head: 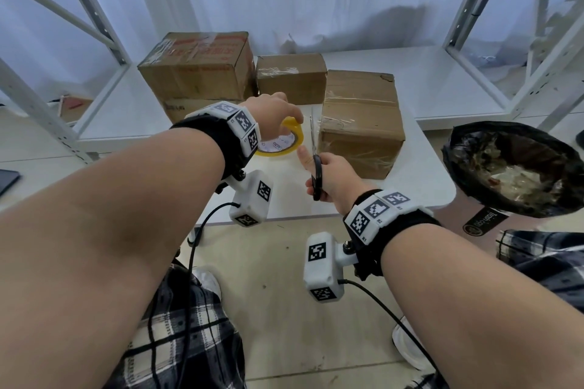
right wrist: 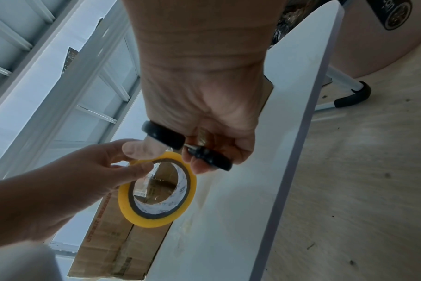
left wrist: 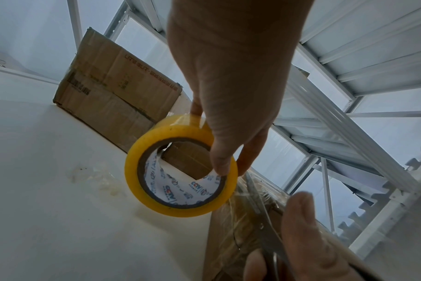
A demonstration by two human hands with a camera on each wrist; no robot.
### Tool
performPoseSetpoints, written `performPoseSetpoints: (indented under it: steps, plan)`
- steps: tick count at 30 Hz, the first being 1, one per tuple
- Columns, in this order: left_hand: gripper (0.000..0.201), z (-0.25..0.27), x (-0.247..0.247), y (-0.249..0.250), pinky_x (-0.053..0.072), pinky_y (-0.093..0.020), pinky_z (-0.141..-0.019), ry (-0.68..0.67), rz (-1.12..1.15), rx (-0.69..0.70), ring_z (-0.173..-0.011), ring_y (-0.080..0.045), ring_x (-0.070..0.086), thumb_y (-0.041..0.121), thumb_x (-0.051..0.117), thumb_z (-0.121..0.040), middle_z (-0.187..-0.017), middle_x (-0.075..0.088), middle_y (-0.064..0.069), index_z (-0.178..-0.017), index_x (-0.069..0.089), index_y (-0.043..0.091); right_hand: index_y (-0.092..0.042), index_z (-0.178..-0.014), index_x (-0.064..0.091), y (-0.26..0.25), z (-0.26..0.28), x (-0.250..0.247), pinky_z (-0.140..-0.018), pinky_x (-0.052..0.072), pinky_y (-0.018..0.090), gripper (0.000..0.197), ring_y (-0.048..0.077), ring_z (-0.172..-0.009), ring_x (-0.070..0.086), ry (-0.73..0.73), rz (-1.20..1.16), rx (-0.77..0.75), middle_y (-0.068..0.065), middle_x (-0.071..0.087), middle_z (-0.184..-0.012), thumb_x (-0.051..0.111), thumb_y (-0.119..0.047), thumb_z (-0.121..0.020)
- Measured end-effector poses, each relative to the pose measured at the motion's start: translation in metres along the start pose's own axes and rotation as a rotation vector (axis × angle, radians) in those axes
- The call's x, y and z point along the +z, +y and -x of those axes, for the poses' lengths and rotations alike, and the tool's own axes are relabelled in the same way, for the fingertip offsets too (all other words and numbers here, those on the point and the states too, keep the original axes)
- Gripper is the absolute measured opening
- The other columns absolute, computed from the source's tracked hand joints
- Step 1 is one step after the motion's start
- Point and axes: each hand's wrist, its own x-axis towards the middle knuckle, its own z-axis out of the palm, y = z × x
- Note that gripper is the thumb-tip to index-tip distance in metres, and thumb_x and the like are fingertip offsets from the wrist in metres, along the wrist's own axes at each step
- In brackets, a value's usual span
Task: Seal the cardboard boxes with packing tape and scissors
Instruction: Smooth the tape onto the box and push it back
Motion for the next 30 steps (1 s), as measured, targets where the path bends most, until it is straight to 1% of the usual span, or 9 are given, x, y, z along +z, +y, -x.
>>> performPoseSetpoints:
  steps: [6, 12, 15, 18, 23, 25, 26, 28, 30]
  plan:
    - [0.039, -0.003, 0.000, 0.000, 0.050, -0.044, -0.093, 0.003, 0.019, -0.001, -0.107, -0.029, 0.055, 0.026, 0.056, -0.095, -0.134, 0.043, -0.007, -0.133, 0.050, 0.034, -0.011, -0.115, 0.055, 0.003, -0.001, -0.002, -0.060, 0.047, 0.025, 0.055, 0.012, -0.056, 0.054, 0.013, -0.012, -0.029, 0.005, 0.058, -0.071, 0.059, -0.057, -0.085]
    - [0.040, -0.004, 0.004, -0.006, 0.050, -0.044, -0.092, -0.014, -0.012, -0.021, -0.106, -0.029, 0.054, 0.025, 0.055, -0.095, -0.133, 0.041, -0.008, -0.133, 0.047, 0.035, -0.010, -0.117, 0.052, 0.003, 0.002, -0.005, -0.065, 0.047, 0.029, 0.056, 0.014, -0.059, 0.055, -0.045, 0.037, -0.025, 0.006, 0.058, -0.073, 0.056, -0.057, -0.087]
    - [0.044, -0.003, 0.007, -0.009, 0.051, -0.044, -0.091, -0.020, 0.004, -0.040, -0.106, -0.030, 0.055, 0.024, 0.055, -0.095, -0.133, 0.040, -0.008, -0.137, 0.043, 0.035, -0.015, -0.114, 0.048, 0.002, 0.003, -0.002, -0.056, 0.041, 0.023, 0.053, 0.013, -0.059, 0.053, -0.087, 0.120, 0.011, 0.008, 0.055, -0.082, 0.052, -0.060, -0.088]
    - [0.048, -0.001, 0.013, -0.014, 0.052, -0.041, -0.090, -0.064, 0.003, -0.058, -0.106, -0.030, 0.056, 0.023, 0.055, -0.095, -0.134, 0.039, -0.008, -0.139, 0.040, 0.034, -0.014, -0.111, 0.048, 0.004, 0.002, 0.002, -0.052, 0.036, 0.022, 0.054, 0.012, -0.057, 0.051, -0.105, 0.142, 0.036, 0.010, 0.053, -0.087, 0.053, -0.062, -0.087]
    - [0.061, 0.008, 0.018, -0.030, 0.047, -0.039, -0.094, -0.072, 0.025, -0.124, -0.117, -0.032, 0.051, 0.024, 0.060, -0.093, -0.141, 0.034, -0.010, -0.146, 0.031, 0.027, -0.011, -0.117, 0.049, 0.013, -0.004, 0.004, -0.053, 0.041, 0.023, 0.061, 0.015, -0.058, 0.051, -0.040, 0.126, 0.125, 0.008, 0.052, -0.083, 0.056, -0.062, -0.085]
    - [0.068, 0.013, 0.019, -0.039, 0.045, -0.042, -0.097, -0.065, 0.042, -0.155, -0.120, -0.034, 0.049, 0.027, 0.064, -0.090, -0.142, 0.031, -0.011, -0.148, 0.029, 0.020, -0.008, -0.114, 0.052, 0.019, -0.007, 0.001, -0.063, 0.047, 0.029, 0.063, 0.017, -0.065, 0.053, -0.026, 0.322, 0.096, 0.007, 0.054, -0.084, 0.061, -0.061, -0.082]
    - [0.070, 0.015, 0.019, -0.043, 0.044, -0.043, -0.099, -0.065, 0.053, -0.169, -0.120, -0.034, 0.049, 0.029, 0.065, -0.088, -0.142, 0.031, -0.012, -0.147, 0.029, 0.017, -0.007, -0.107, 0.053, 0.020, -0.008, -0.001, -0.066, 0.047, 0.031, 0.059, 0.018, -0.069, 0.053, -0.027, 0.476, 0.059, 0.006, 0.055, -0.084, 0.064, -0.059, -0.081]
    - [0.073, 0.021, 0.022, -0.051, 0.044, -0.042, -0.098, -0.065, 0.075, -0.194, -0.118, -0.034, 0.049, 0.034, 0.069, -0.084, -0.139, 0.031, -0.014, -0.144, 0.032, 0.012, -0.008, -0.092, 0.052, 0.022, -0.010, 0.002, -0.061, 0.042, 0.030, 0.049, 0.018, -0.069, 0.052, -0.028, 0.778, 0.001, 0.003, 0.054, -0.078, 0.069, -0.053, -0.080]
    - [0.079, 0.026, 0.025, -0.053, 0.042, -0.042, -0.101, -0.067, 0.110, -0.200, -0.120, -0.032, 0.047, 0.036, 0.074, -0.080, -0.137, 0.033, -0.014, -0.143, 0.034, 0.009, -0.011, -0.080, 0.048, 0.022, -0.013, 0.008, -0.057, 0.040, 0.028, 0.045, 0.020, -0.071, 0.054, -0.003, 0.935, -0.023, 0.002, 0.053, -0.075, 0.073, -0.049, -0.077]
